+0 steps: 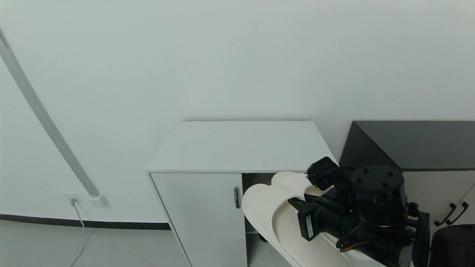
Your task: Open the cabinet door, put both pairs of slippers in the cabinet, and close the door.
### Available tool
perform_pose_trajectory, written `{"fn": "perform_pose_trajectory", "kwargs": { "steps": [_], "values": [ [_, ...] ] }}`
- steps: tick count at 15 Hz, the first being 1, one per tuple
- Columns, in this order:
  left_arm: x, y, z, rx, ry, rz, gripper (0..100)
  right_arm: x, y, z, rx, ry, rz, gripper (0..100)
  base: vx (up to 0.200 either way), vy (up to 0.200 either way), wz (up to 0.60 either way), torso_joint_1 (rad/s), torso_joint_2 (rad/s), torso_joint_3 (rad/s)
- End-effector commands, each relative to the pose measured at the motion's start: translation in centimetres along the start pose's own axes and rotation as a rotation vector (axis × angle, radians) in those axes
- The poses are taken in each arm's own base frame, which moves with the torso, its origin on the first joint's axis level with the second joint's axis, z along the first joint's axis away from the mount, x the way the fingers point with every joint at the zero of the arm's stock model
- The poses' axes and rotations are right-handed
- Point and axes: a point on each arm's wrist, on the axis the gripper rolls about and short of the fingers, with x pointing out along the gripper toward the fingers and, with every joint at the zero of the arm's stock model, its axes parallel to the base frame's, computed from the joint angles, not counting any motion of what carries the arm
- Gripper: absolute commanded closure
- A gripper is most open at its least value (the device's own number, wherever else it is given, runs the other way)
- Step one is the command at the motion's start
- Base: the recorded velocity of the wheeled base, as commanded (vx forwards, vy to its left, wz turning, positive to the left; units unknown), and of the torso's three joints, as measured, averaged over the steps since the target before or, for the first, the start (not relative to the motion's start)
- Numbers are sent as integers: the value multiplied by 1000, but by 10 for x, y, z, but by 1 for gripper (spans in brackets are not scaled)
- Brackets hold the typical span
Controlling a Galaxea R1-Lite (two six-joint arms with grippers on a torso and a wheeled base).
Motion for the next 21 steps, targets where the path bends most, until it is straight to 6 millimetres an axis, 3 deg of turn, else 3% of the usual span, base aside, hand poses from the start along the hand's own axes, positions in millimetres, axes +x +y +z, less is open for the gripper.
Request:
{"fn": "perform_pose_trajectory", "kwargs": {
  "steps": [1,21],
  "values": [
    [0,0,0,-1,-1,1,100,2,0,-3,-2,10,-2,100,0,0,0,-178,393,232],
    [0,0,0,-10,-1,1,100,3,4,-8,-8,19,8,100,0,0,0,-195,510,310]
  ]
}}
